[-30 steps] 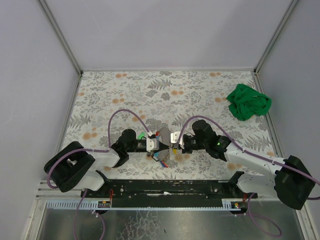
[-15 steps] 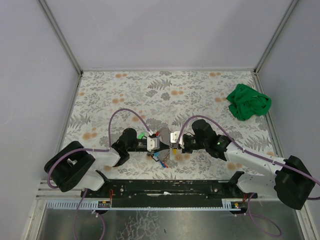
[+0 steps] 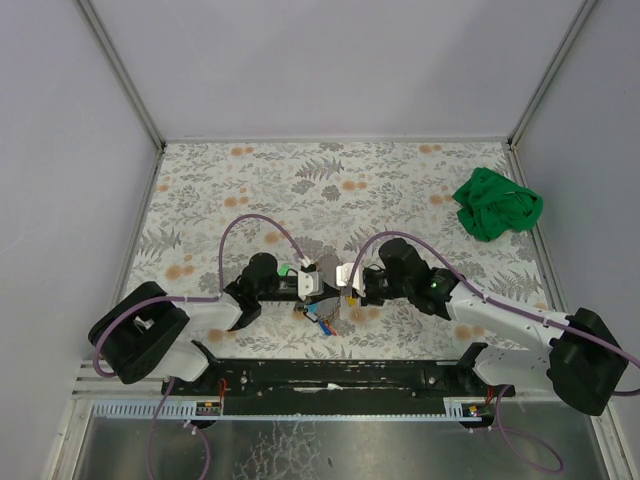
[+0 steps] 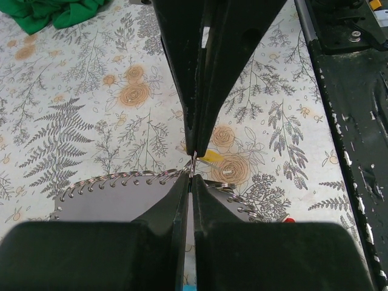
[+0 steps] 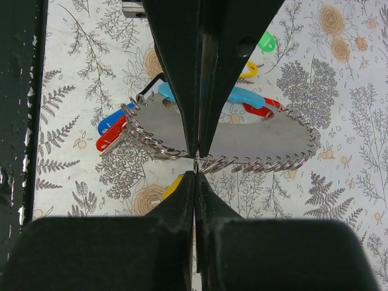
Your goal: Put the keys on the keyring
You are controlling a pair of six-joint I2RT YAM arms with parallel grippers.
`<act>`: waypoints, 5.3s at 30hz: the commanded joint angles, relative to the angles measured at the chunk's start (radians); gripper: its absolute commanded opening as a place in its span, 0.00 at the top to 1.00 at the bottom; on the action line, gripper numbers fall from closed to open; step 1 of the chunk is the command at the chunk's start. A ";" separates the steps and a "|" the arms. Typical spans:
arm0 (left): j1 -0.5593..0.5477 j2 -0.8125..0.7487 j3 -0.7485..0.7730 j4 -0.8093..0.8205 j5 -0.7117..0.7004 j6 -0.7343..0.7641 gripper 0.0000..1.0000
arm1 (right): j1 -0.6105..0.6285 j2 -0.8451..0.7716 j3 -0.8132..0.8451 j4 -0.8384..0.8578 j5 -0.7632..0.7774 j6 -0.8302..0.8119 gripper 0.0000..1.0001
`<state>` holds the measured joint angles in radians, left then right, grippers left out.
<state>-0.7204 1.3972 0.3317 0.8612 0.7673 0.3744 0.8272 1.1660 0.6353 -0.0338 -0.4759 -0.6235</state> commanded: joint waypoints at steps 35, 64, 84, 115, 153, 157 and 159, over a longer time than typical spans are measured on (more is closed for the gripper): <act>0.013 -0.011 0.027 0.173 -0.136 -0.254 1.00 | 0.084 -0.103 -0.064 0.064 0.259 -0.063 1.00; 0.001 -0.020 -0.040 0.387 -0.253 -0.399 0.76 | 0.084 -0.252 0.004 0.051 0.314 -0.194 1.00; 0.038 -0.031 0.137 -0.016 0.003 -0.184 0.72 | 0.084 -0.216 0.075 -0.057 0.235 -0.281 1.00; 0.038 0.004 0.207 -0.114 0.044 -0.189 1.00 | 0.084 -0.235 0.069 -0.072 0.258 -0.267 1.00; -0.029 0.057 0.017 0.512 -0.529 -0.699 1.00 | 0.084 -0.202 -0.171 0.273 0.221 -0.088 1.00; -0.050 0.074 -0.003 0.572 -0.586 -0.736 1.00 | 0.084 -0.180 -0.174 0.294 0.241 -0.091 1.00; -0.055 0.080 -0.009 0.585 -0.601 -0.744 1.00 | 0.083 -0.174 -0.173 0.308 0.250 -0.098 1.00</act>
<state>-0.7670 1.4712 0.3267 1.2324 0.2897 -0.3286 0.9031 0.9794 0.4675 0.2291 -0.2016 -0.7391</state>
